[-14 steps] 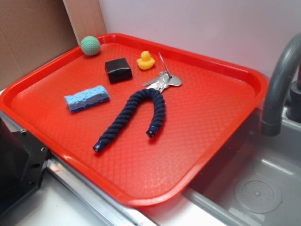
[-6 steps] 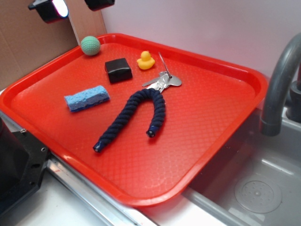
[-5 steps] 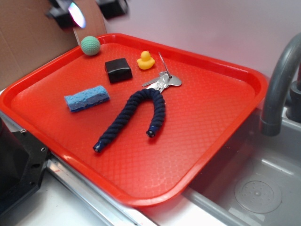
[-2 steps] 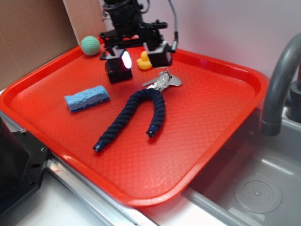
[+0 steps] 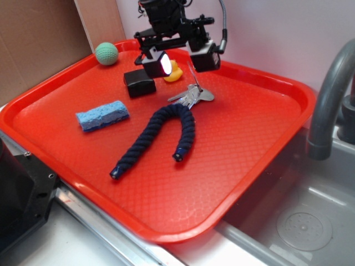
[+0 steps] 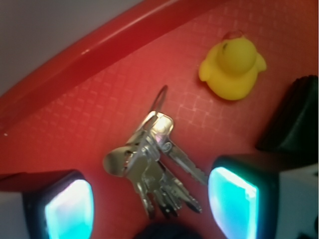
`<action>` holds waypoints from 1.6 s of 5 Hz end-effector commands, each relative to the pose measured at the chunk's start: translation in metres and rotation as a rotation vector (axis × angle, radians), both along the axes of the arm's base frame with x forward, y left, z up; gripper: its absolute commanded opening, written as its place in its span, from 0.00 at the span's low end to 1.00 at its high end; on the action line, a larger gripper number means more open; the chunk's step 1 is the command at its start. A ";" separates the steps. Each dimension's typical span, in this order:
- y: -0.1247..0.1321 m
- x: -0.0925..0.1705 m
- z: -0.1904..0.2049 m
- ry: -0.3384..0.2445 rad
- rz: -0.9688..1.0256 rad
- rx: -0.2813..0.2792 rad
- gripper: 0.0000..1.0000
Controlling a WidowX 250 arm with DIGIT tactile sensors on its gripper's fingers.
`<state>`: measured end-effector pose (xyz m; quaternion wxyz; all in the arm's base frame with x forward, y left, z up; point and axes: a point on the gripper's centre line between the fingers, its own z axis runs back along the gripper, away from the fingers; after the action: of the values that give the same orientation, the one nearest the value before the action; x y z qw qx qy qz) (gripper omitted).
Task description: Grab the silver keys.
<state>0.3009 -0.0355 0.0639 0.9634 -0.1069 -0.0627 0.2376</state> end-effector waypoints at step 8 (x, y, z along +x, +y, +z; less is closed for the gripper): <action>0.076 -0.112 0.154 -0.013 -0.222 0.086 0.00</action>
<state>0.1815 0.0300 0.2068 0.9882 -0.0736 -0.0456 0.1260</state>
